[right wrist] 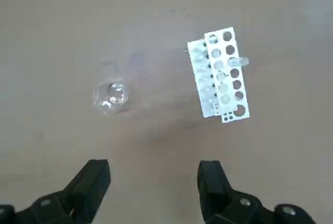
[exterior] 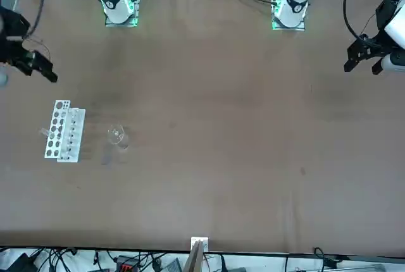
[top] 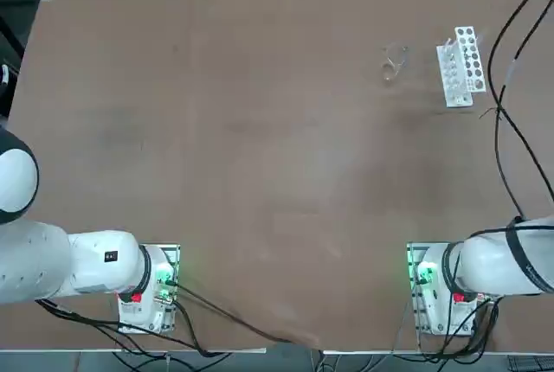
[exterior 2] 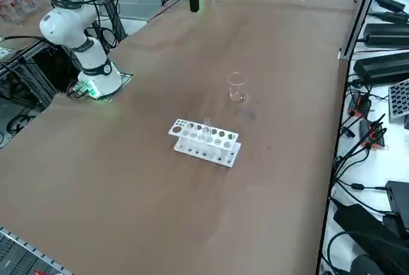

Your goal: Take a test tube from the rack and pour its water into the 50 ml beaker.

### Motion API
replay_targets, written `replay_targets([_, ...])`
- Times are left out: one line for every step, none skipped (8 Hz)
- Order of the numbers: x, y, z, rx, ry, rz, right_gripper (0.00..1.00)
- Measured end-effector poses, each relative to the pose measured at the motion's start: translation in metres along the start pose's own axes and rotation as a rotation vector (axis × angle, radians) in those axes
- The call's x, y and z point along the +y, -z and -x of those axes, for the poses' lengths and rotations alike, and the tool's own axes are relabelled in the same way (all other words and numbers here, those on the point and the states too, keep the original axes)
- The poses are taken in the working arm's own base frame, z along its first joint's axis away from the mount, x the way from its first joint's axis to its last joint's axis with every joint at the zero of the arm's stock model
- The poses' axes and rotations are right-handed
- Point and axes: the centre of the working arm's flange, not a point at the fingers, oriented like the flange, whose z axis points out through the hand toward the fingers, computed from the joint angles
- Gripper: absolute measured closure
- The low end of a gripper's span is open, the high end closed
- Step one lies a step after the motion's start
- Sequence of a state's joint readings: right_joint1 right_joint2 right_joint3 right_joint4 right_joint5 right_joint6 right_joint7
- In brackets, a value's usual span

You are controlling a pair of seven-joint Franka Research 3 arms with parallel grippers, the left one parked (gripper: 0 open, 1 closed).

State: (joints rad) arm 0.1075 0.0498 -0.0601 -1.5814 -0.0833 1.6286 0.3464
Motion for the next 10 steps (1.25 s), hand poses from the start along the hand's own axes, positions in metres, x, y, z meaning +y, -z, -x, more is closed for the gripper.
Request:
replay_targets([-0.017,-0.017,-0.004,0.012,-0.05,0.049,0.0])
replay_targets([-0.033,-0.033,-0.007,0.019,-0.091,0.098,0.0])
replay_targets([-0.045,-0.047,-0.01,0.031,-0.138,0.143,0.0])
replay_targets([-0.055,-0.061,-0.013,0.053,-0.191,0.193,0.0])
replay_targets([-0.065,-0.075,-0.016,0.088,-0.245,0.261,0.0])
replay_targets([-0.078,-0.094,-0.017,0.133,-0.297,0.339,0.0])
replay_targets([-0.09,-0.116,-0.017,0.183,-0.354,0.412,0.01])
replay_targets([-0.101,-0.139,-0.018,0.24,-0.413,0.478,0.01])
replay_targets([-0.107,-0.16,-0.02,0.303,-0.466,0.542,0.03])
replay_targets([-0.109,-0.182,-0.02,0.368,-0.513,0.603,0.03])
